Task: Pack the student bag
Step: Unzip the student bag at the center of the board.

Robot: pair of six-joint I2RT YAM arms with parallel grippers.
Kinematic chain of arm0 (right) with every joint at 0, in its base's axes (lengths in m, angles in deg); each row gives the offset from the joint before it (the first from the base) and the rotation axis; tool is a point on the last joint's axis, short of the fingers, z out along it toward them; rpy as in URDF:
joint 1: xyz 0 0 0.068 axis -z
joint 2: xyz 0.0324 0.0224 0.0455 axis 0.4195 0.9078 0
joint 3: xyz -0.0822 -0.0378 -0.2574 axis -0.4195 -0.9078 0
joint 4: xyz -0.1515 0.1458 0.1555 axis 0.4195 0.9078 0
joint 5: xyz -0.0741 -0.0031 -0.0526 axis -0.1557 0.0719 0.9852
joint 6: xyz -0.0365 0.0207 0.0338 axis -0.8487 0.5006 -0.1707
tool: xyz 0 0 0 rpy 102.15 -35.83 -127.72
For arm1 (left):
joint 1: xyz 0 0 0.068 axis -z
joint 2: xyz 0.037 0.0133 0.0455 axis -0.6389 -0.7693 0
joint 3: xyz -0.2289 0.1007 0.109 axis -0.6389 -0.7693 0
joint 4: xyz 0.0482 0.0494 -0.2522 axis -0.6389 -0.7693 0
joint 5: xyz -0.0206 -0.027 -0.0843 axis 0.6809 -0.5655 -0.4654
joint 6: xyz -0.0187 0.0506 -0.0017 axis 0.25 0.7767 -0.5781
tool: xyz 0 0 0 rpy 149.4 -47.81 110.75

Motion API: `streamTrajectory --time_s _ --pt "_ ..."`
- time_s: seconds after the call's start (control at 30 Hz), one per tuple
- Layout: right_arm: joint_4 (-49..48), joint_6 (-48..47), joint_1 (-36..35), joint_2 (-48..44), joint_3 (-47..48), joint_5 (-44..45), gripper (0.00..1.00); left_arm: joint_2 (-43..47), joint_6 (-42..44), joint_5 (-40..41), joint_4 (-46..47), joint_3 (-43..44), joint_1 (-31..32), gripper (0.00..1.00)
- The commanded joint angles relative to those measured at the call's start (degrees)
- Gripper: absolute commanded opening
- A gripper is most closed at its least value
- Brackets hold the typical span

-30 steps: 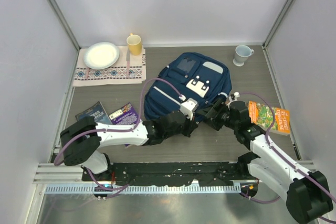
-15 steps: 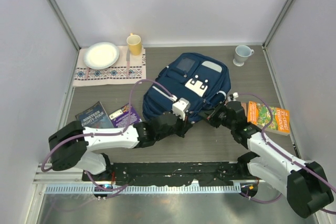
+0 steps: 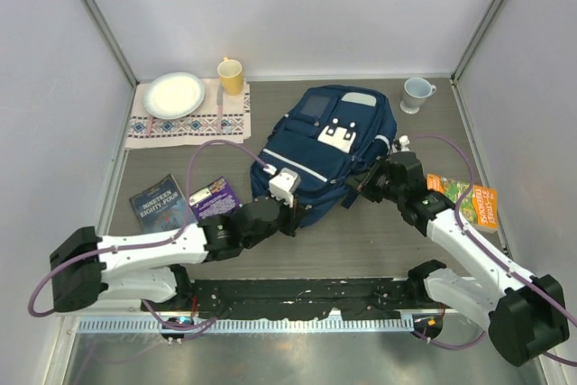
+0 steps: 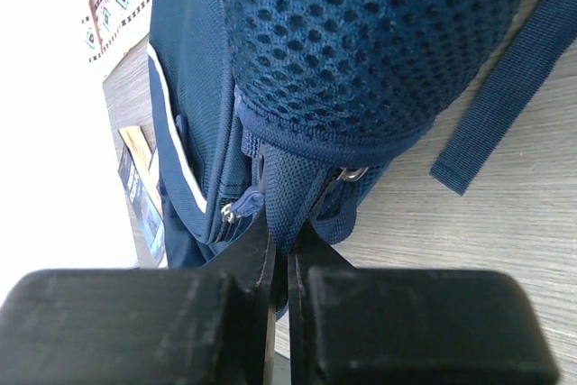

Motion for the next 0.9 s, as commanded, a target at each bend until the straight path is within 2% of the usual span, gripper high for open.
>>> streamTrajectory --time_s 0.0,0.23,0.47,0.67,0.87 --pt "-3.8 -4.6 2.9 2.5 5.5 3.1 0.01 8.0 -0.3 3.0 -11.3 -2.7 0.3 0.00" --pt "-3.1 -2.6 2.9 2.3 4.3 1.3 0.01 13.3 -2.4 3.1 -14.6 -3.2 0.3 0.00" --pt "1.6 -1.8 3.0 1.8 5.5 3.8 0.01 11.9 -4.1 3.1 -14.9 -1.3 0.3 0.00" --pt "3.6 -0.3 3.3 2.4 7.1 5.4 0.01 9.5 -1.4 -0.4 -18.6 4.3 0.2 0.00" --pt "7.4 -3.3 3.3 4.7 11.9 4.4 0.02 9.1 -1.4 -3.8 -14.1 3.3 0.3 0.00"
